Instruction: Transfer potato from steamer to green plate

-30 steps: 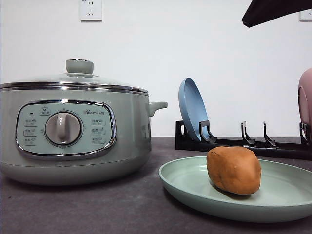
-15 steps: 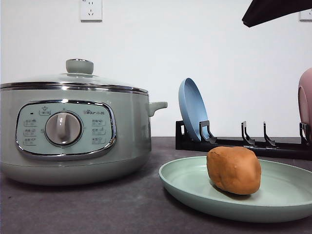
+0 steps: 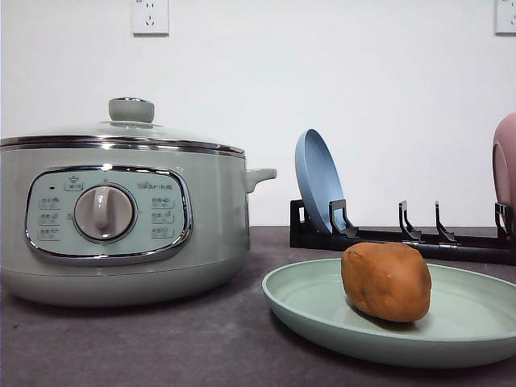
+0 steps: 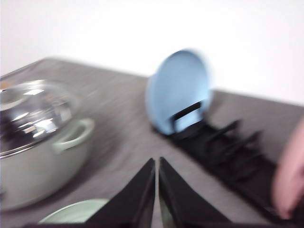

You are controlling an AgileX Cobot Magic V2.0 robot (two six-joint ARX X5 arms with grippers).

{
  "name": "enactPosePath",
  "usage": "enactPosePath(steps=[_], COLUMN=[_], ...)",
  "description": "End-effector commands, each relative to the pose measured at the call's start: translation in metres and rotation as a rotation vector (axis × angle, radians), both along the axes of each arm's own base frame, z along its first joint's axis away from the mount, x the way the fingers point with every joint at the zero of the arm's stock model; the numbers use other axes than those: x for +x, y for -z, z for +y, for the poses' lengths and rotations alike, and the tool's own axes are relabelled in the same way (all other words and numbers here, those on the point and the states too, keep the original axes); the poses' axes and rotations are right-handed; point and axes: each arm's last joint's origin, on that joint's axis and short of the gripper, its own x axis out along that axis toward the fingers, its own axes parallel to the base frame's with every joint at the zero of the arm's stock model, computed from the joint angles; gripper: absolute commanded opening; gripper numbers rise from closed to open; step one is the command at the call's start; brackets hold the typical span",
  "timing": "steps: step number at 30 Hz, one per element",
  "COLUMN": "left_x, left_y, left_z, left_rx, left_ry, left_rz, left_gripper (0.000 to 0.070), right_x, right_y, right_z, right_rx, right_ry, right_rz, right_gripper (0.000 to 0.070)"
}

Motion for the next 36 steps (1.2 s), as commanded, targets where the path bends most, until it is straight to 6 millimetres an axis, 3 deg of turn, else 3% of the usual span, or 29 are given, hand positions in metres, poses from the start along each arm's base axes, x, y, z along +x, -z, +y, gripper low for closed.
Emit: enactPosePath(steps=[1, 10, 17, 28, 36], left_x=[0.001, 0.001, 0.001, 0.001, 0.001], left_y=[0.008, 0.008, 0.008, 0.008, 0.007], left_z=[0.0, 0.0, 0.0, 0.0, 0.0], left_rx=[-0.004, -0.004, -0.004, -0.004, -0.004], left_ry=[-0.007, -0.007, -0.007, -0.007, -0.007], left_rz=[0.025, 0.025, 0.025, 0.025, 0.025], left_gripper=[0.0003, 0.0003, 0.0003, 0.0003, 0.0003], right_x=[-0.002, -0.009, -0.009, -0.011, -0.011], right_y=[0.014, 0.084, 0.117, 0.141, 0.14], right_z=[-0.002, -0.008, -0.01, -0.011, -0.011], right_rx=[-0.014, 0.012, 0.035, 0.043, 0.048], right_ry=[0.021, 0.174, 0.242, 0.27, 0.29], right_rz=[-0.05, -0.162, -0.132, 0.058, 0.052], right_gripper=[0.0, 0.0, 0.0, 0.0, 0.0])
